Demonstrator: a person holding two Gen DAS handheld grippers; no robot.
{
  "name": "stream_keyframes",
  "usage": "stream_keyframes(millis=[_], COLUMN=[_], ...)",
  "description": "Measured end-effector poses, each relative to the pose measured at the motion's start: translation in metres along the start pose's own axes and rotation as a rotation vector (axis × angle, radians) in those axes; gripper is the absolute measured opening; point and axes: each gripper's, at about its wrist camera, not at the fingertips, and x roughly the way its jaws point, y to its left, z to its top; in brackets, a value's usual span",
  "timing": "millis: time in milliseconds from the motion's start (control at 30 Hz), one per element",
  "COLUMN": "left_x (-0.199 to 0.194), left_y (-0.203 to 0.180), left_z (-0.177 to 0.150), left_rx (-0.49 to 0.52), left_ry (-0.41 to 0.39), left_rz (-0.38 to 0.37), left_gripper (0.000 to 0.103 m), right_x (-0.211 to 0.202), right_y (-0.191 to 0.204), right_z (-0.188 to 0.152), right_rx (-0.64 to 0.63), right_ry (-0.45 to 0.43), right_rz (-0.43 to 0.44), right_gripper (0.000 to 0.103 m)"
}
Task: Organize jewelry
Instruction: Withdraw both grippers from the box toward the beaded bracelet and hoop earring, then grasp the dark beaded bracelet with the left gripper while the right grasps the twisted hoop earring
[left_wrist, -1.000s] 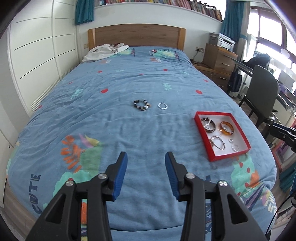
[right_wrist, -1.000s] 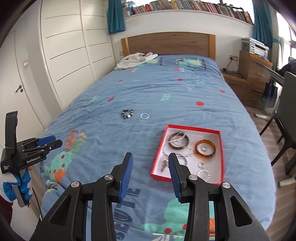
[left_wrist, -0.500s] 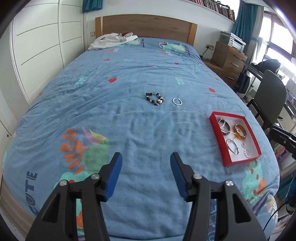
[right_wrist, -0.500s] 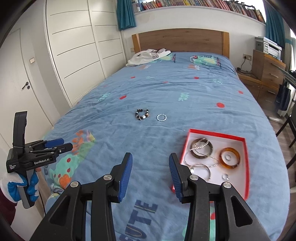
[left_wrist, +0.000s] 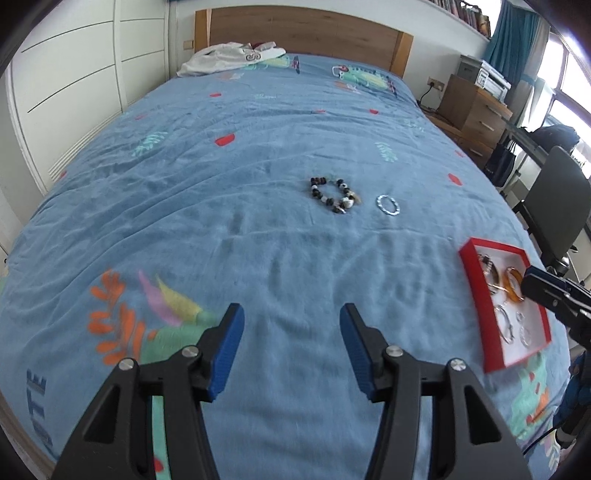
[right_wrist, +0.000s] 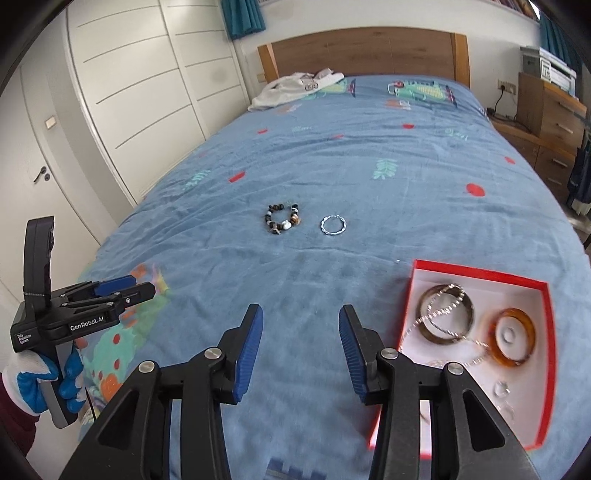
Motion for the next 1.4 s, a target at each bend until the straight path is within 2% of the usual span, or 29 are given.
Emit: stream_keyframes(millis=[400, 700, 933, 1167, 1300, 1400], left_x=[0.088, 0.137, 0.181, 0.206, 0.213, 0.213], left_y=[0.002, -0.025, -0.041, -0.040, -0.027, -0.019], left_z=[0.069, 0.101, 0.113, 0.129, 0.135, 0.135], left_rx=[0.001, 0.042, 0.050, 0.084, 0.061, 0.070], left_ry=[0.034, 0.058, 0.135, 0.135, 0.127, 0.114], left_rz=[-0.032, -0.139, -0.216, -0.169, -0.146, -0.133], left_gripper=[0.052, 0.052, 0.052, 0.052, 0.052, 0.042], right_x=[0.087, 0.139, 0.174, 0.198, 0.209, 0.216], right_y=[-0.017, -0.032, -0.042, -0.045, -0.046, -0.046], right_z=[0.044, 0.067, 0.072, 0.081, 0.089, 0.094], right_rx=[0.002, 0.001, -0.006, -0.026, -0.026, -0.023], right_ry=[0.060, 0.098, 0.173, 0.202, 0.204, 0.205], right_rz=[0.007, -0.014, -0.029, -0.034, -0.027, -0.024], right_gripper=[0.043, 0.047, 0.048, 0.048, 0.048, 0.048])
